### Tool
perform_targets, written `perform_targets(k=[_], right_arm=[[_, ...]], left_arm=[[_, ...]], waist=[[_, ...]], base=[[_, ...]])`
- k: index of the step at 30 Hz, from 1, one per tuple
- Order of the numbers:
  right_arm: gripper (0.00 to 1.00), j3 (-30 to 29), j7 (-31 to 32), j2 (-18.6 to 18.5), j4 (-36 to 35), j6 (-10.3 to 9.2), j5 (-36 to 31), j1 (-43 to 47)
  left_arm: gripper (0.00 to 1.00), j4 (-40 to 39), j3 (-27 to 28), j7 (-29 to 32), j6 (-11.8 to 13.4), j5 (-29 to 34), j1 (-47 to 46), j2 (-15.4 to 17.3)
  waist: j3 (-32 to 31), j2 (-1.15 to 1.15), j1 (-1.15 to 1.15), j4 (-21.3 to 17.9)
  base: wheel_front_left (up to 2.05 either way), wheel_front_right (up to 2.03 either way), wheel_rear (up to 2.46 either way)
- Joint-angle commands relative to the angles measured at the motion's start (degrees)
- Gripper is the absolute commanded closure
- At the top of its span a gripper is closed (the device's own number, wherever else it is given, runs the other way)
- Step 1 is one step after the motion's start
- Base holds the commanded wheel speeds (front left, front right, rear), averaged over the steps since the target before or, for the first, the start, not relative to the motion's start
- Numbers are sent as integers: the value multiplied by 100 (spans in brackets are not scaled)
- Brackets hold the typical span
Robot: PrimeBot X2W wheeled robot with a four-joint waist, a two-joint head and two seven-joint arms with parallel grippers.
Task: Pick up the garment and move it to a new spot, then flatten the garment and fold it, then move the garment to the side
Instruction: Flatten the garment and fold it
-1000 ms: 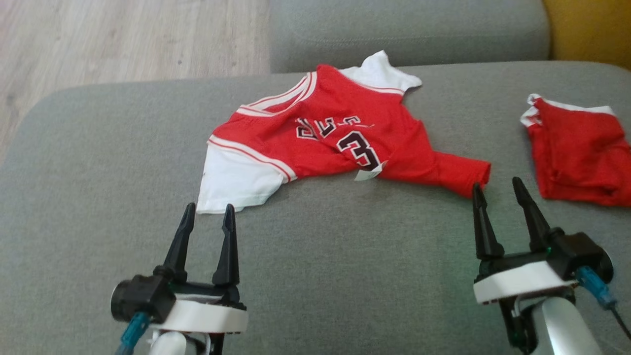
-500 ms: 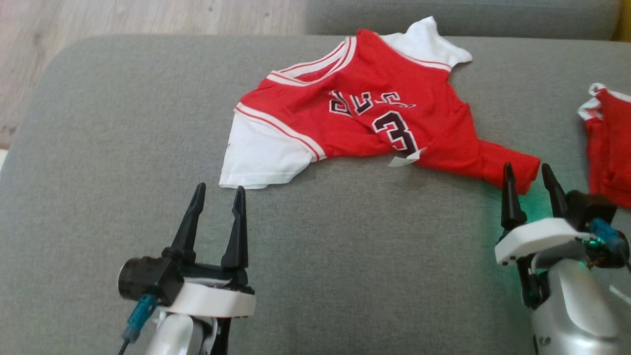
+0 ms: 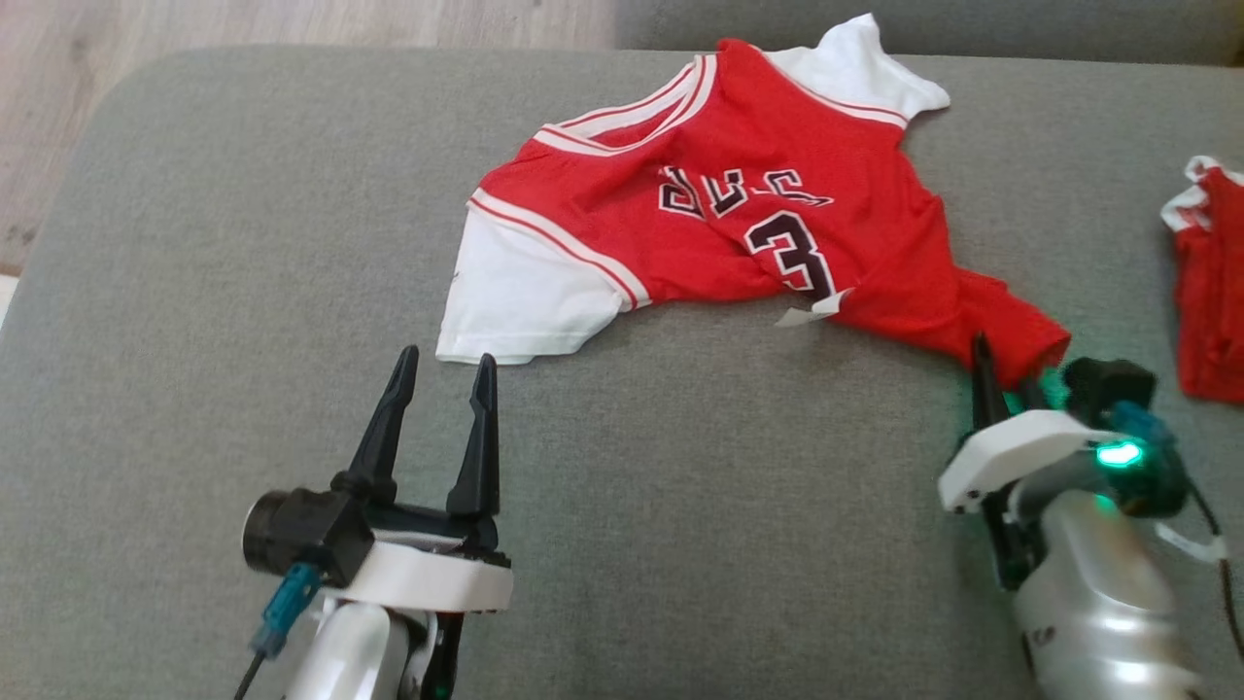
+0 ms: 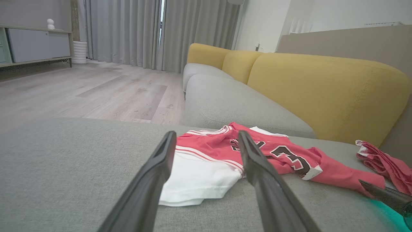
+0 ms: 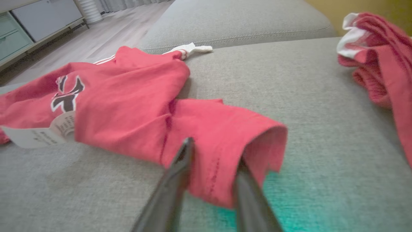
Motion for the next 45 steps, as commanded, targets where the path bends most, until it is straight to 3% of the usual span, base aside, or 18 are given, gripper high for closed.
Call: perform_targets(k=[1,5,17,21,26,27,28,37,45], right_arm=[[100,332,-93,-6,-95,-5,105,-193],[100,938,-123,-6,-279,-5,462,-156],[100,2443,12,-6,-2545,-5,1835,827],[100,2554,322,-6,-3318,-5,2163,1236],[100,2092,666,-6,-3730,-5,1937,1740],[88,1937,687,-6,-3719,-5,1724,1799],[0,1771,731,-6,-3671,-5,1583,1856],[0,734,689,-6,-3301,-5,1035,1957],[0,979,124,-6,-3705,-5,813,2030]], left_arm=[[0,-158,160,-47,32,-12,-201,18],[0,-129,211,-47,33,13,-140,18],[0,-160,326,-47,98,-31,258,18],[0,-185,344,-47,96,-31,329,18],[0,-223,339,-47,98,-55,355,18],[0,-220,324,-47,98,-62,359,18],[0,-219,309,-47,98,-65,358,18],[0,-170,302,-47,97,-78,352,18],[0,-262,368,-47,120,-95,290,18]], waist=[[-45,0,-1,-51],[-198,0,-1,-204],[-889,0,-1,-691],[-956,0,-1,-717],[-943,0,-1,-691],[-933,0,-1,-681],[-924,0,-1,-672],[-922,0,-1,-666],[-866,0,-1,-826]], base=[[0,0,0],[0,0,0],[0,0,0],[0,0,0],[0,0,0],[0,0,0],[0,0,0],[0,0,0],[0,0,0]])
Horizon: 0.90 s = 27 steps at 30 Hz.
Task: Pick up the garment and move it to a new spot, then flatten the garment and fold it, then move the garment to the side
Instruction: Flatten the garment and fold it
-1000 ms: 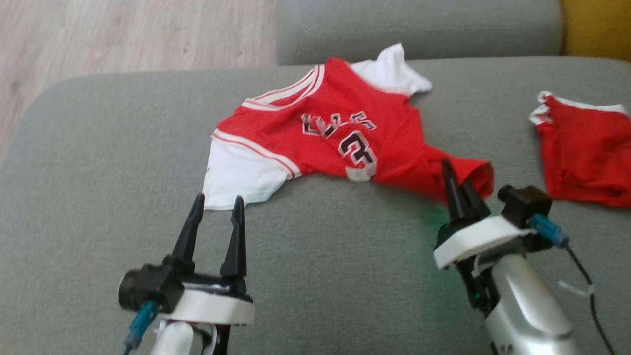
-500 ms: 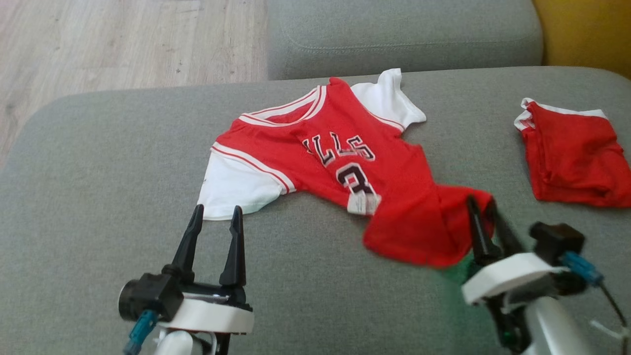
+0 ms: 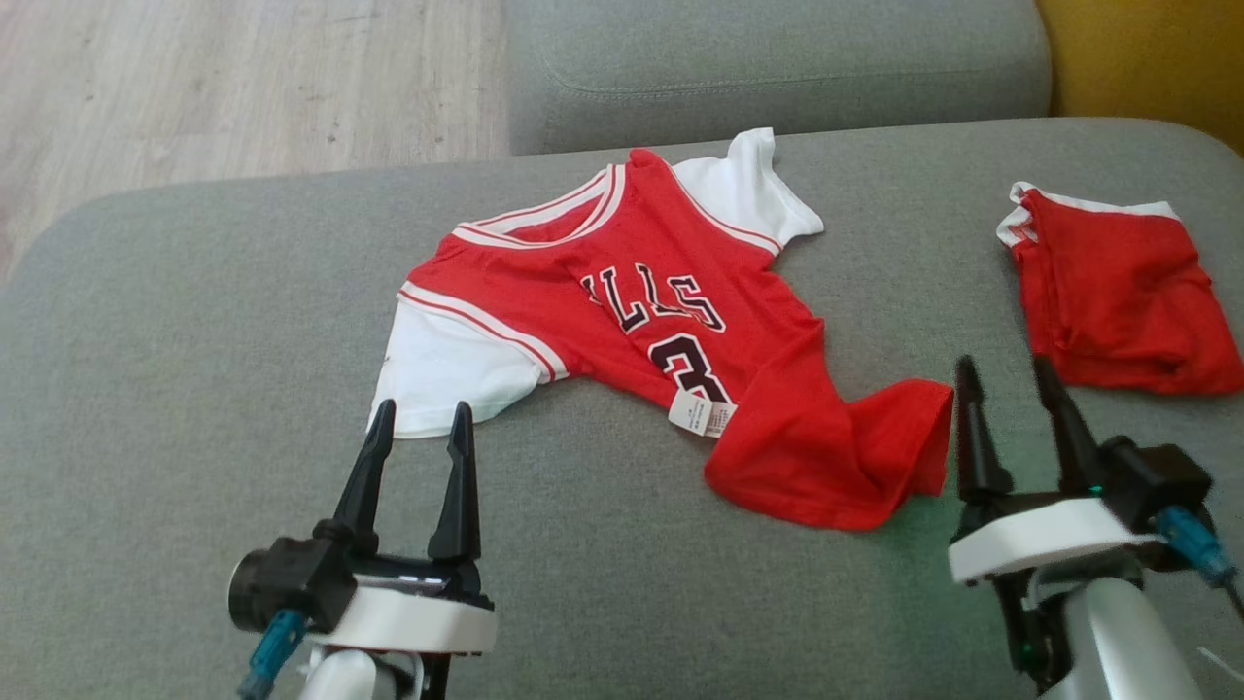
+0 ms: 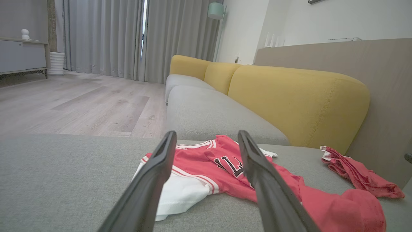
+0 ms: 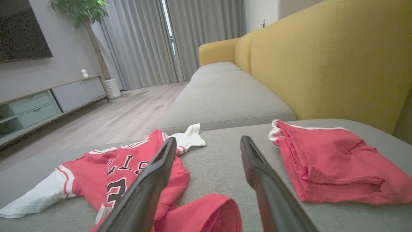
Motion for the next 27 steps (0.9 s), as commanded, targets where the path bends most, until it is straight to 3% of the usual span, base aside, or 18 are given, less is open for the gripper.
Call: perform_targets(k=[1,7,12,19,27], right_arm=[[0,196,-74,-16,-223,-5,-43,-49],[0,622,-200,-16,-454,-5,-119,62],[0,1364,5,-16,-315,-5,-298,63],[0,2059,464,-16,430,-5,-512,-165],[0,2259,609,-16,1347,-5,-590,-590]], left_arm=[[0,-218,187,-47,25,-41,-215,14],[0,-248,121,-47,10,-50,-233,14],[0,-208,93,-47,-21,-31,-256,14],[0,-170,17,-47,-27,-56,-297,14],[0,-129,-47,-47,-34,-65,-326,14]], waist=[[11,0,0,-15],[44,0,0,20],[89,0,0,150],[155,0,0,401],[260,0,0,606]], base=[[0,0,0],[0,0,0],[0,0,0],[0,0,0],[0,0,0]])
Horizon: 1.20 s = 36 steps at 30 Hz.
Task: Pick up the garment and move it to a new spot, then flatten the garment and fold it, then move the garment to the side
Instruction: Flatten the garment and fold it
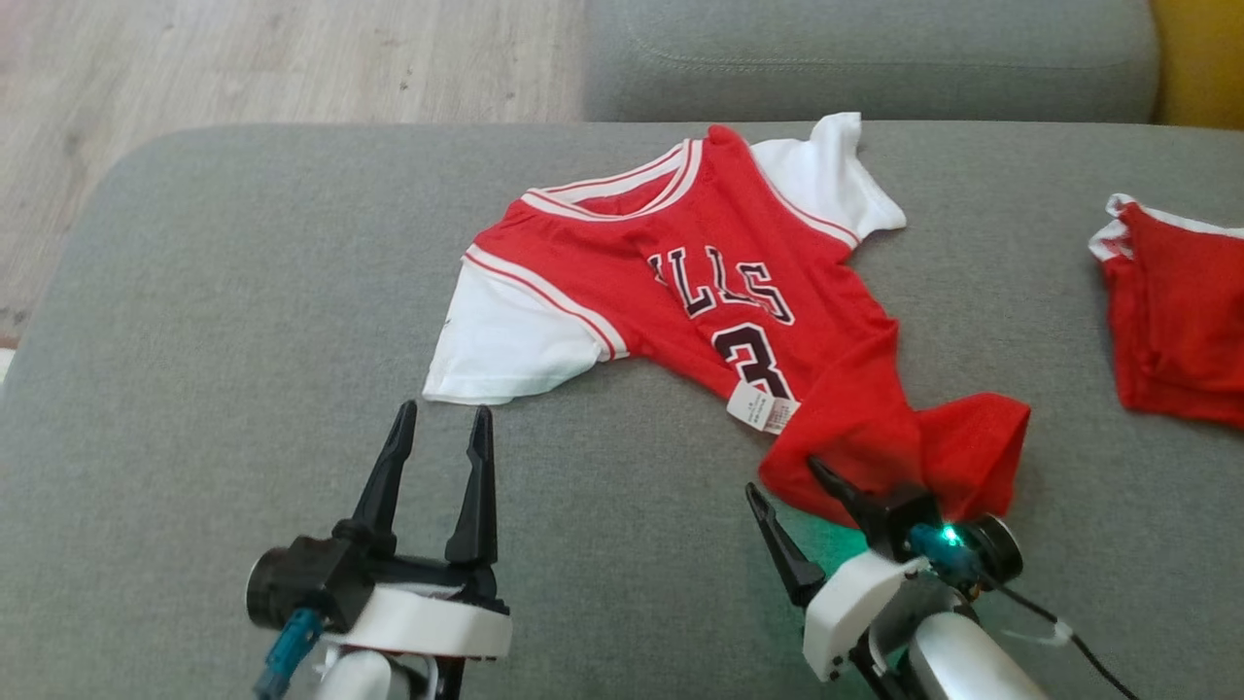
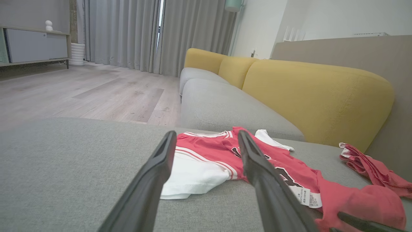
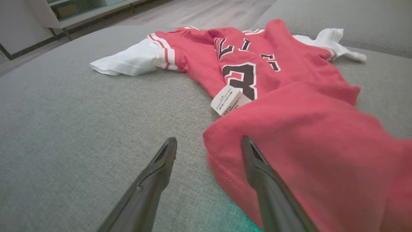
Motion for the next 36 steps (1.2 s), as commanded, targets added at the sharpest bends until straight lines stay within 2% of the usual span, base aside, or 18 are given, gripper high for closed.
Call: perform_targets(k=[1,10,11,12,13,21,28,32,36], right_arm=[[0,119,-3,-11,-57,-5,-45,-233],[0,152,104,-11,700,-5,-57,-626],[6,166,114,-11,768,-5,-39,-654],[70,182,109,-11,823,-5,-17,-682],[100,198,94,-11,870,-5,5,-711],[100,3,-351,-11,877,-5,79,-929],[100,-565,-674,-11,146,-5,-62,-1168],[100,-1064,-518,-19,-494,-5,-279,-1482],[100,-1377,-235,-297,-726,-5,-397,-1952]], left_arm=[[0,-164,140,-47,-26,-22,-304,13],[0,-169,120,-47,-15,-37,-418,13],[0,-166,120,-47,-16,-38,-427,13],[0,-162,122,-47,-16,-39,-435,13],[0,-155,126,-47,-15,-40,-440,13],[0,-137,196,-47,4,-45,-437,13],[0,-157,193,-47,34,-61,-357,12],[0,-177,162,-47,27,-74,-366,12],[0,-189,117,-47,17,-95,-399,12]], waist=[[31,0,0,34],[189,0,0,114],[197,0,0,115],[203,0,0,114],[206,0,0,109],[139,0,0,-21],[48,0,0,-145],[75,0,0,-139],[136,0,0,-70]], base=[[0,0,0],[0,0,0],[0,0,0],[0,0,0],[0,0,0],[0,0,0],[0,0,0],[0,0,0],[0,0,0]])
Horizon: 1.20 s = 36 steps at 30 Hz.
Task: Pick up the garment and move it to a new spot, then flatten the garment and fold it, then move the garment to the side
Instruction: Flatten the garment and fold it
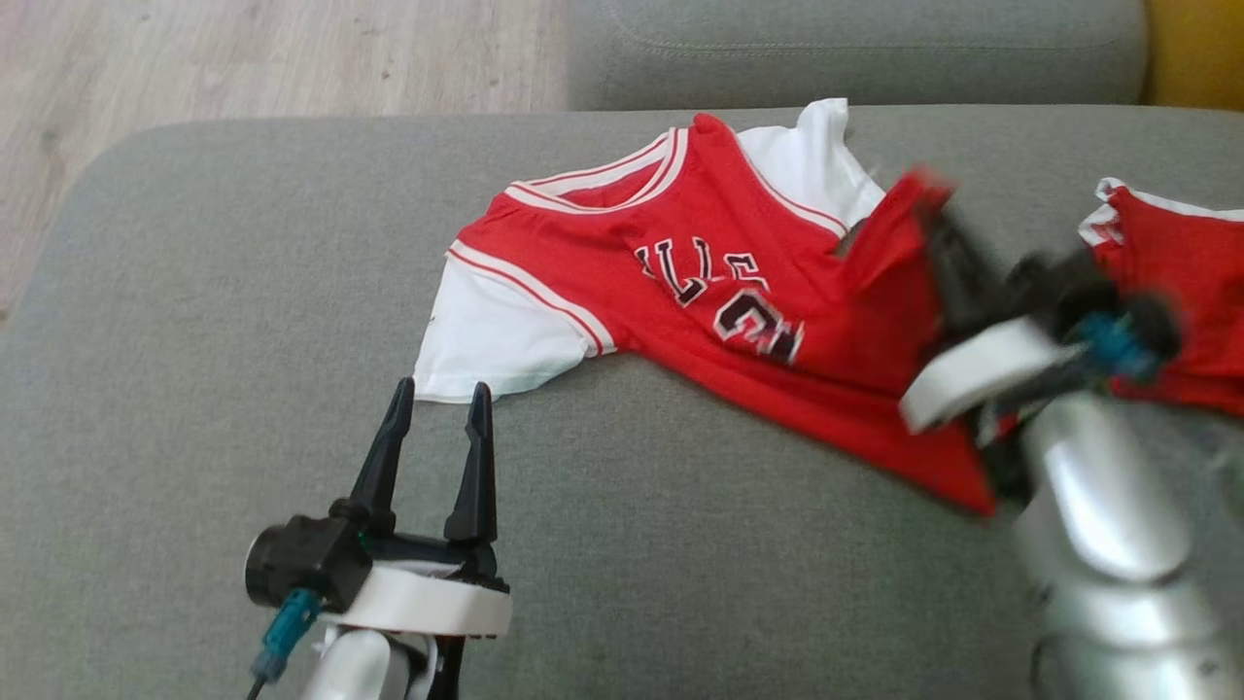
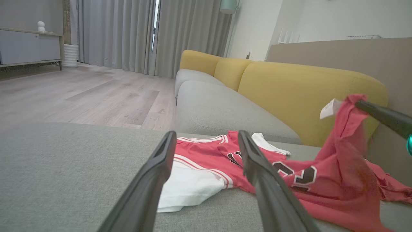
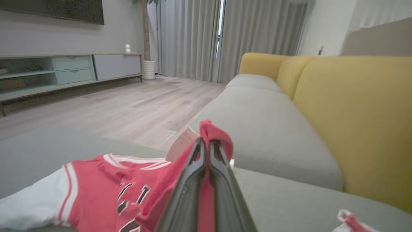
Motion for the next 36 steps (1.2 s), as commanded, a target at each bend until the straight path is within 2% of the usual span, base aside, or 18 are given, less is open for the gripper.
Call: perform_targets(k=[1,6,7,12,13,14,19,25,31,36], right_arm=[[100,0,71,-117,-215,-5,12,-443],[100,-205,291,-585,120,-5,15,-1217],[100,-205,291,-585,120,-5,15,-1217],[100,-404,333,-997,1039,-5,-237,-1936],[68,-449,320,-1064,1248,-5,-334,-2061],[0,-520,336,-1124,1472,-5,-462,-2170],[0,-812,105,-1046,2182,-5,-810,-2541],[0,-900,-508,-629,2239,-5,-904,-2349],[0,-919,-664,-2,1325,-5,-430,-1300],[0,-604,-671,219,310,-5,-108,78]], left_arm=[[0,-204,113,-47,5,-39,-196,14],[0,-193,54,-47,-1,-76,-279,14],[0,-193,54,-47,-1,-76,-279,14],[0,-186,20,-47,-6,-104,-355,14],[0,-182,13,-47,-10,-110,-370,14],[0,-175,12,-47,-13,-113,-383,14],[0,-169,76,-47,2,-129,-412,14],[0,-206,257,-47,28,-86,-356,14],[0,-353,438,-47,49,-15,-243,14],[0,-424,506,-47,46,19,-172,14]], waist=[[35,0,0,50],[156,0,0,210],[156,0,0,210],[289,0,0,360],[314,0,0,383],[331,0,0,400],[362,0,0,415],[190,0,0,209],[-36,0,0,-98],[-167,0,0,-292]], base=[[0,0,0],[0,0,0],[0,0,0],[0,0,0],[0,0,0],[0,0,0],[0,0,0],[0,0,0],[0,0,0],[0,0,0]])
